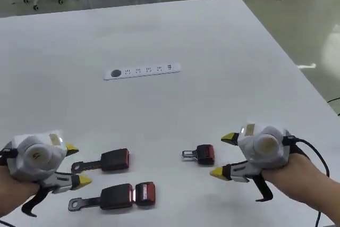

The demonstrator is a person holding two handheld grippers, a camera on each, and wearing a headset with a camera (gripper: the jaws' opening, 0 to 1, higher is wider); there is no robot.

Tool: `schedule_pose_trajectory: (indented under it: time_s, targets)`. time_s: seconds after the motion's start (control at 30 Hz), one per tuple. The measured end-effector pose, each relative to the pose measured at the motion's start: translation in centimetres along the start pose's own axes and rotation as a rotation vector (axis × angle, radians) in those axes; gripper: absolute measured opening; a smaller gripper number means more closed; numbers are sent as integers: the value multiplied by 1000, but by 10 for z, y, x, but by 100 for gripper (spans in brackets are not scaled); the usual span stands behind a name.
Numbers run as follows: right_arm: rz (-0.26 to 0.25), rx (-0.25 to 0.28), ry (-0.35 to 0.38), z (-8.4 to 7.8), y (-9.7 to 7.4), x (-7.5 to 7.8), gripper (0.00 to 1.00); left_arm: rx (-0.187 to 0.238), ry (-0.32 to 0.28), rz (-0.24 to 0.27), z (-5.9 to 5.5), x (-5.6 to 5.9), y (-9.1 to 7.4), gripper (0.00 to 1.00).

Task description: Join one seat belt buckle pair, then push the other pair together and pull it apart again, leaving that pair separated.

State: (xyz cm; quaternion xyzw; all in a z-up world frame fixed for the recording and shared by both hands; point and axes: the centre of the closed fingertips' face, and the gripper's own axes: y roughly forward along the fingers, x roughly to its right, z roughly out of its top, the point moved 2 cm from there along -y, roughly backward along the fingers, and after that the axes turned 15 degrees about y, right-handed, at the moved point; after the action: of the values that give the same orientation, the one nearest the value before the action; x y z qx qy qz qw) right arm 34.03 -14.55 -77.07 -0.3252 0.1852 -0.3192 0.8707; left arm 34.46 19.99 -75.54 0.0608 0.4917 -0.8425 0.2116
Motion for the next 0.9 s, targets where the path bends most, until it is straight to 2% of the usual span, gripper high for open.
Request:
schedule_pose_trajectory:
  time_s: [0.03,0.1,0.23,0.3,0.37,0.4,0.57,0.63,0.7,0.8,0.87,0.9]
  targets:
    - [-6,5,9,-1,-2,-2,61,21,-33,13,-4,7,-8,59]
    - [-16,27,18,-2,-9,-8,66,32,-102,51,-14,20,-24,64]
    - [-28,52,41,-7,-22,-18,72,69,-165,106,-22,31,-39,74]
    - [-31,58,55,-11,-29,-22,74,85,-190,109,-26,40,-45,80]
    - [10,109,131,-9,-32,-30,80,95,-202,102,-30,49,-51,84]
    - [15,115,141,-9,-33,-31,82,120,-219,91,-28,55,-53,86]
    - [-5,101,99,-9,-38,-34,91,140,-234,120,-32,57,-60,96]
    - [-11,110,92,-9,-38,-35,99,148,-234,159,-34,54,-64,100]
    - [-14,118,98,-12,-36,-36,100,170,-260,175,-34,54,-66,100]
    - [-17,112,106,-16,-37,-38,100,165,-268,192,-38,57,-67,100]
    - [-26,111,111,-18,-37,-39,100,160,-261,189,-39,59,-66,100]
    - [-26,113,112,-19,-37,-39,100,156,-239,191,-37,59,-67,100]
